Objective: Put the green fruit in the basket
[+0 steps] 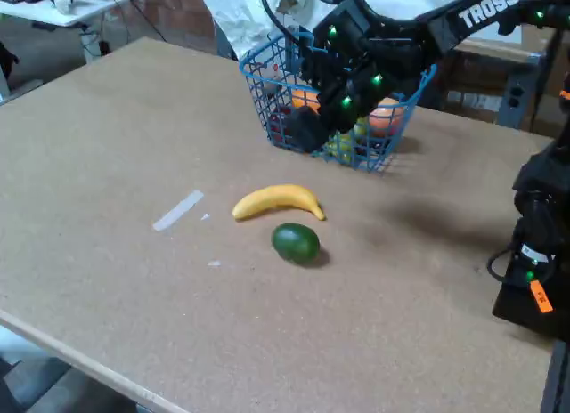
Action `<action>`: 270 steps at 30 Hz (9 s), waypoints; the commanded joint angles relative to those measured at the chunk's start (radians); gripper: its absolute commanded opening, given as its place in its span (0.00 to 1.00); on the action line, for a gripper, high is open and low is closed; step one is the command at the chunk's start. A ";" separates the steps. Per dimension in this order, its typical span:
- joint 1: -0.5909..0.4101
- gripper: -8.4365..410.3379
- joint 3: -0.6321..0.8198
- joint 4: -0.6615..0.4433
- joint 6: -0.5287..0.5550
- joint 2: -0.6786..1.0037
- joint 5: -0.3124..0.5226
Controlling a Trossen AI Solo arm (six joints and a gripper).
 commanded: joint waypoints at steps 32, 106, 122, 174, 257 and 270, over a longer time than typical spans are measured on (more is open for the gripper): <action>0.150 0.68 0.001 -0.319 0.046 -0.271 -0.001; 0.225 0.77 0.204 -0.210 -0.200 0.524 0.006; 0.233 0.14 0.204 -0.207 -0.108 0.492 -0.064; -0.501 0.14 0.676 -0.317 -0.172 0.124 0.084; -0.569 0.97 0.708 -0.075 -0.084 0.642 -0.043; -0.569 0.97 0.708 -0.075 -0.084 0.642 -0.043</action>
